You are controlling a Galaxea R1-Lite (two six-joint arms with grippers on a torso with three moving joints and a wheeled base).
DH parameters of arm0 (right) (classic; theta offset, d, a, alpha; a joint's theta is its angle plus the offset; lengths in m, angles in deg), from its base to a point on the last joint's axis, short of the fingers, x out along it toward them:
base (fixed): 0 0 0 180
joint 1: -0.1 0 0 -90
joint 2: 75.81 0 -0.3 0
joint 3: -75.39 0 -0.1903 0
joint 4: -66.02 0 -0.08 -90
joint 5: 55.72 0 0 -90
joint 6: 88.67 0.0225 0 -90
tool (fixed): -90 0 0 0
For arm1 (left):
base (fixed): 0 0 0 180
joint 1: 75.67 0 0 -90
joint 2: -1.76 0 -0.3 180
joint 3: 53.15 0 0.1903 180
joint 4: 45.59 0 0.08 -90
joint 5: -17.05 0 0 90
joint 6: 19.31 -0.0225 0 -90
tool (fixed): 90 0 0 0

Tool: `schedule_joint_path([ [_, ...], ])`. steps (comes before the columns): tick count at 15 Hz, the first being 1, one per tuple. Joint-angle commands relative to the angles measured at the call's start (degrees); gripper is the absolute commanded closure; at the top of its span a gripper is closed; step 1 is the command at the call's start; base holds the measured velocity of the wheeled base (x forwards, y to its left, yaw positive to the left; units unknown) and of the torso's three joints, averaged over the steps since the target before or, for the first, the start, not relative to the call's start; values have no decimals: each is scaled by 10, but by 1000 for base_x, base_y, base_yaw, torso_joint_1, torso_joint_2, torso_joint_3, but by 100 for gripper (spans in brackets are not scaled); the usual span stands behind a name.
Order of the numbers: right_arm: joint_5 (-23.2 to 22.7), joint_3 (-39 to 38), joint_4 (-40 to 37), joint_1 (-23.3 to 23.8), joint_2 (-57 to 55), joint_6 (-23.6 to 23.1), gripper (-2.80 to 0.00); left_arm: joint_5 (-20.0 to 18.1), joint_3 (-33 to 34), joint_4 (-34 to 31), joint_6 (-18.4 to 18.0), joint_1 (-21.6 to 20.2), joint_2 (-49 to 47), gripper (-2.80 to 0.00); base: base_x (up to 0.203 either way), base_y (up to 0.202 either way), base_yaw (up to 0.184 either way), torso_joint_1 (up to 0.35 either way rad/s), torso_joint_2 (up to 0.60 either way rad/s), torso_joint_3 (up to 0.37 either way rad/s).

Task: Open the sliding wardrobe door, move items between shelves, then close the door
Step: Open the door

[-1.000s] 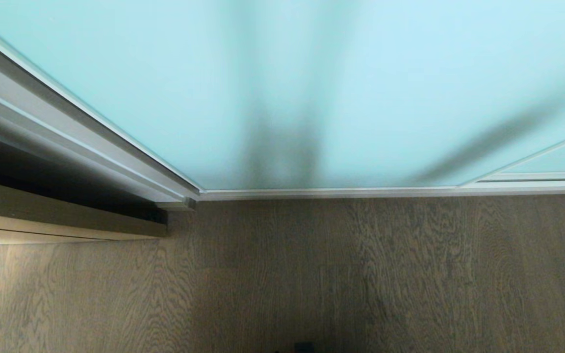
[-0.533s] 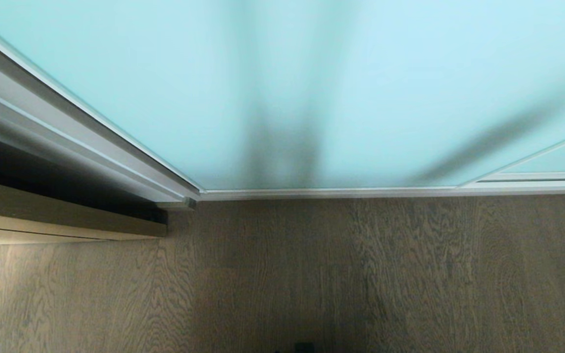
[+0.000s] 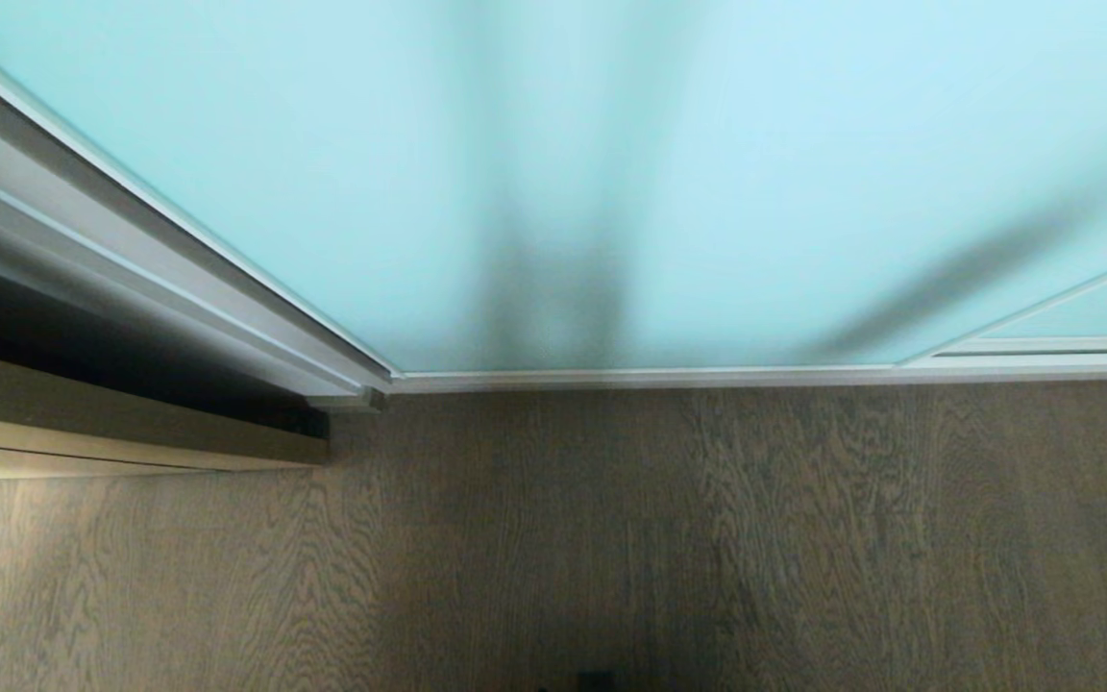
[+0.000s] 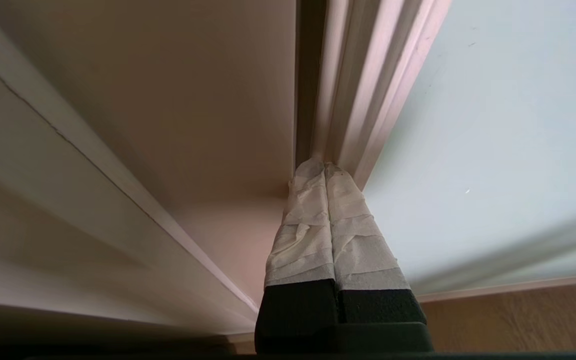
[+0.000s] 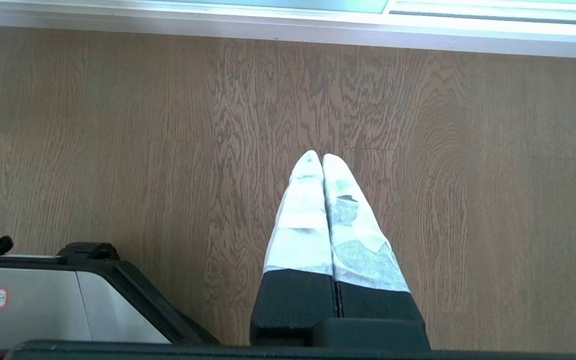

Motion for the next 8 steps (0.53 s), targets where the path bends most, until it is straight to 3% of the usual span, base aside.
schedule_joint_path([
  [1,0,0,0,0,-1,0,0,-2,2,3,1,1,-8,0,0,0,0,0,0,0],
  [4,0,0,0,0,-1,0,0,-15,3,1,9,2,-8,0,0,0,0,0,0,0],
  [8,0,0,0,0,-1,0,0,-64,5,-2,33,4,-3,0,0,0,0,0,0,0],
])
